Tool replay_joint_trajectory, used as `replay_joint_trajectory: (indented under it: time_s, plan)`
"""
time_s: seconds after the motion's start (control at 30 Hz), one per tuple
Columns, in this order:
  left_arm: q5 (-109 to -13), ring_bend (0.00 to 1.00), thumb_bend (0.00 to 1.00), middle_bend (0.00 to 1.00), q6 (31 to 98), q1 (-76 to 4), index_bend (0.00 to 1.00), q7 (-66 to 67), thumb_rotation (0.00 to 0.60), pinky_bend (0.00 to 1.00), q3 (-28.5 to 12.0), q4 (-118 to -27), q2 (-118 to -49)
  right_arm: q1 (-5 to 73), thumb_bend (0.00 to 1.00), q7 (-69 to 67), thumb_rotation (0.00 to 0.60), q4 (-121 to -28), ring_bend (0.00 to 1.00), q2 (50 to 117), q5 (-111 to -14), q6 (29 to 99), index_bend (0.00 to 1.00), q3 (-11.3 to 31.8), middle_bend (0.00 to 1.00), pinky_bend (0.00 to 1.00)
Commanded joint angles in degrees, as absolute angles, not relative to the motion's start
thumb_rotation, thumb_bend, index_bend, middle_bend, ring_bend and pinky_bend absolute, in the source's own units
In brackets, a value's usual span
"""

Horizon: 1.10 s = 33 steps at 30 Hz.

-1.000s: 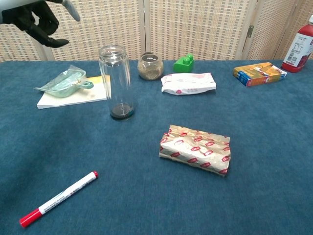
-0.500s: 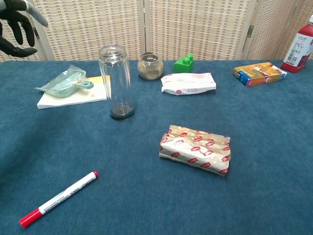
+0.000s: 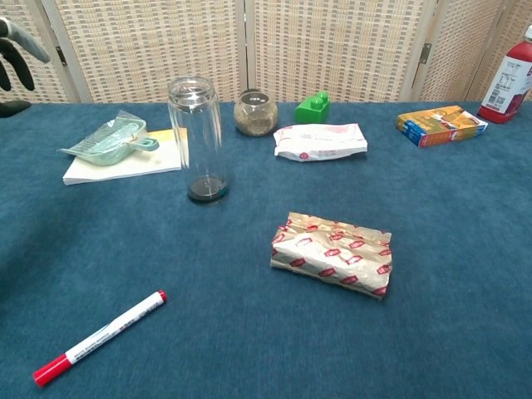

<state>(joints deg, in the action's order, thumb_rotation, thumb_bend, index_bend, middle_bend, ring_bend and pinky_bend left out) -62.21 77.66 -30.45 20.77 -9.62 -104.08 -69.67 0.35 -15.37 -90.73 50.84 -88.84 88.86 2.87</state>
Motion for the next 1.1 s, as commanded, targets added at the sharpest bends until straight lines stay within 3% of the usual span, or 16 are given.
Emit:
replay_joint_trajectory:
  time_s: [0.03, 0.33, 0.6, 1.1]
  plan:
    - [-63.2, 0.39, 0.34, 0.37, 79.4, -28.3, 0.24, 19.7, 0.6, 0.52, -8.4, -104.0, -69.5, 0.4, 0.3, -15.5, 0.6, -90.5, 0.08, 51.0, -88.9, 88.6, 0.02, 2.7, 0.19, 0.23]
    - [-70.2, 0.31, 0.34, 0.3, 86.9, -20.6, 0.24, 15.8, 0.6, 0.4, -4.0, -101.8, -70.1, 0.7, 0.31, -16.3, 0.6, -89.2, 0.08, 52.4, -89.7, 88.5, 0.02, 2.4, 0.19, 0.23]
    - [-74.7, 0.3, 0.34, 0.29, 92.2, -14.9, 0.24, 15.2, 0.6, 0.36, -1.7, -100.4, -70.8, 0.7, 0.3, -16.5, 0.6, -88.4, 0.08, 53.3, -90.2, 88.9, 0.02, 2.2, 0.19, 0.23]
    - [-75.4, 0.3, 0.34, 0.28, 90.4, -12.3, 0.24, 18.1, 0.6, 0.36, -2.0, -102.2, -69.9, 1.3, 0.3, -16.4, 0.6, -88.2, 0.08, 53.9, -90.2, 88.4, 0.02, 2.3, 0.19, 0.23]
